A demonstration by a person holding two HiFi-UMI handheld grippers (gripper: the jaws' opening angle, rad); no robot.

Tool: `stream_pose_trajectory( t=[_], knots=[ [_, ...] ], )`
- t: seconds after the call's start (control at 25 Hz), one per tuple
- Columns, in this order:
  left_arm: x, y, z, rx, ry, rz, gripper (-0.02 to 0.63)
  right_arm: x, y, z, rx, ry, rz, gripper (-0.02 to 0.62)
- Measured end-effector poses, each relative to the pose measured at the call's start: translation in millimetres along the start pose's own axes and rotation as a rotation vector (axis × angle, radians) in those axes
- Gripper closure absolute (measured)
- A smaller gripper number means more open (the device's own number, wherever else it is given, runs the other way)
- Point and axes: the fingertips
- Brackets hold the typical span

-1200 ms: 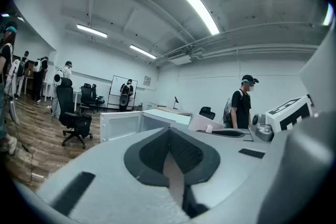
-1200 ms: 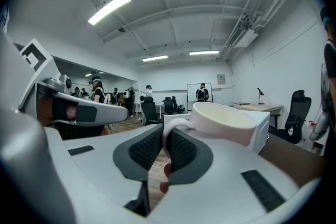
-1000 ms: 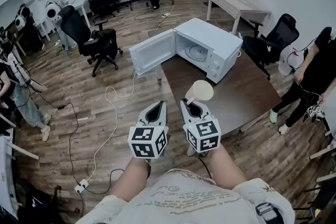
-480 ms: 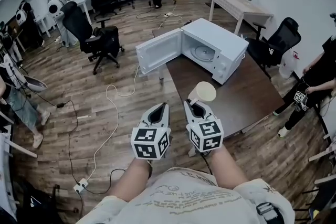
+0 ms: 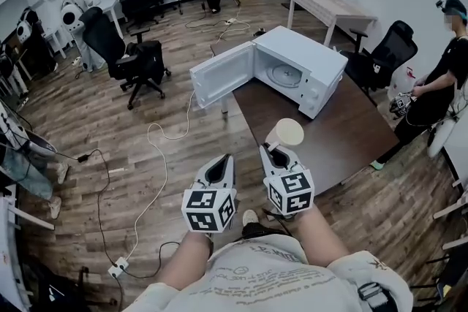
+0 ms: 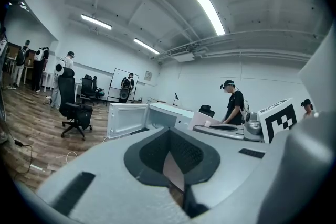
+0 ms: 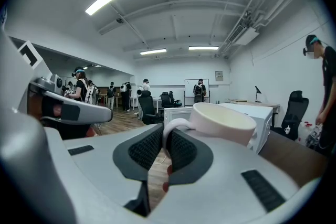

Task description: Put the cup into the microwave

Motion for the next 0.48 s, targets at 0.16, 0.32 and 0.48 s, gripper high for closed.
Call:
stream_pose_trajectory(
  t=[0.16, 0.32, 0.48],
  knots=[
    [-6, -9, -11, -0.004, -0.001, -0.017, 0.592, -2, -16, 6, -0.01, -0.003, 0.002, 0.563],
    [-8, -29, -25, -0.026, -0.021, -0.019, 0.592, -2, -40, 18, -0.026, -0.011, 0.009, 0.563],
    [0, -59, -38, -0.064, -0.053, -0.01, 0.592, 5, -69, 34, -0.039, -0.01, 0.02, 0.563]
  ],
)
Point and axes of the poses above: the fingertips, and each gripper's own axes: y backward along the fingers, z to its right, x out of its top, and after that the axes turned 12 degrees about -y, right-handed
